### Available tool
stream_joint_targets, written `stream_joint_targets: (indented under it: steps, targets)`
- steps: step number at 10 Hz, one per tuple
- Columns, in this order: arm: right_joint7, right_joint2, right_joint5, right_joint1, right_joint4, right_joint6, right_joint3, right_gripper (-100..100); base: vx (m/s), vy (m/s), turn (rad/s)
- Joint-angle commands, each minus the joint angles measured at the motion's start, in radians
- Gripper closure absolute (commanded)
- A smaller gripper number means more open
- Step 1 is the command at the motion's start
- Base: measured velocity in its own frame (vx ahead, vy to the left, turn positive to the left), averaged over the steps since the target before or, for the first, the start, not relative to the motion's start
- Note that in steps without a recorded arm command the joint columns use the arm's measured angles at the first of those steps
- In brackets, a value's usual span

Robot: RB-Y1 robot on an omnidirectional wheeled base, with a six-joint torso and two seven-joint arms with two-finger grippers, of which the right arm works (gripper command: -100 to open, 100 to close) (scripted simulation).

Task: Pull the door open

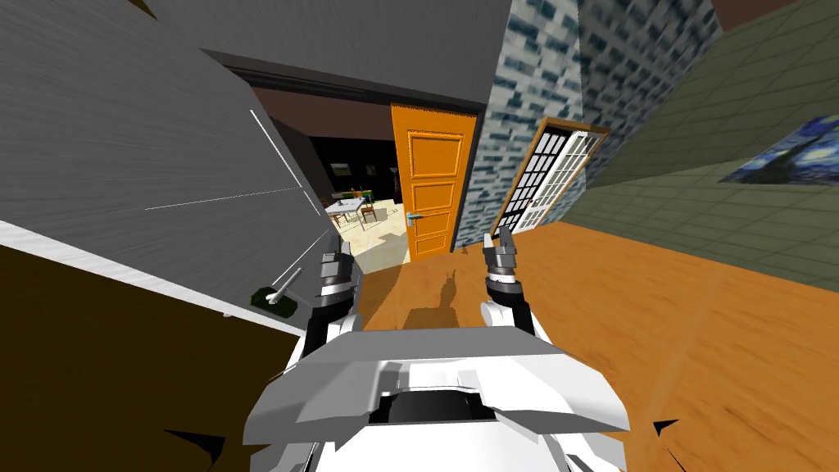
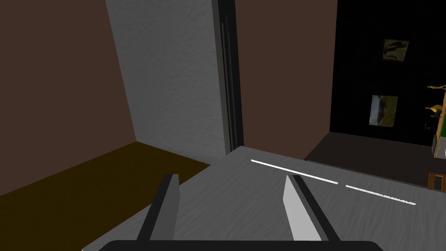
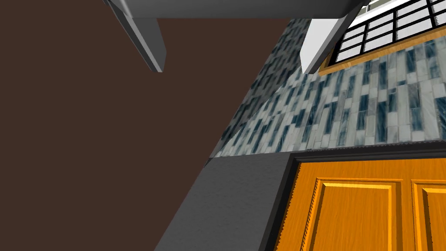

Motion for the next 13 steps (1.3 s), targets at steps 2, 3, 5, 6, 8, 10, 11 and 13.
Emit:
stream_joint_targets:
  steps: [2,3,5,6,8,10,11,13]
  targets:
    - [-0.01,-0.021,-0.014,-0.029,0.068,0.008,-0.016,-100,0.074,0.014,0.174]
    - [-0.014,-0.03,-0.02,-0.04,0.095,0.01,-0.023,-100,0.072,0.005,0.168]
    - [-0.024,-0.049,-0.033,-0.064,0.15,0.014,-0.038,-100,0.077,0.011,0.19]
    - [-0.024,-0.049,-0.033,-0.064,0.156,0.014,-0.038,-100,0.062,0.005,0.063]
    - [-0.034,-0.069,-0.046,-0.088,0.22,0.018,-0.053,-100,0.056,0.013,0.149]
    - [-0.044,-0.09,-0.06,-0.115,0.287,0.023,-0.07,-100,0.086,0.002,0.213]
    - [-0.044,-0.09,-0.06,-0.115,0.289,0.023,-0.07,-100,0.078,-0.002,0.075]
    - [-0.055,-0.112,-0.075,-0.142,0.349,0.028,-0.087,-100,0.079,0.0,0.178]
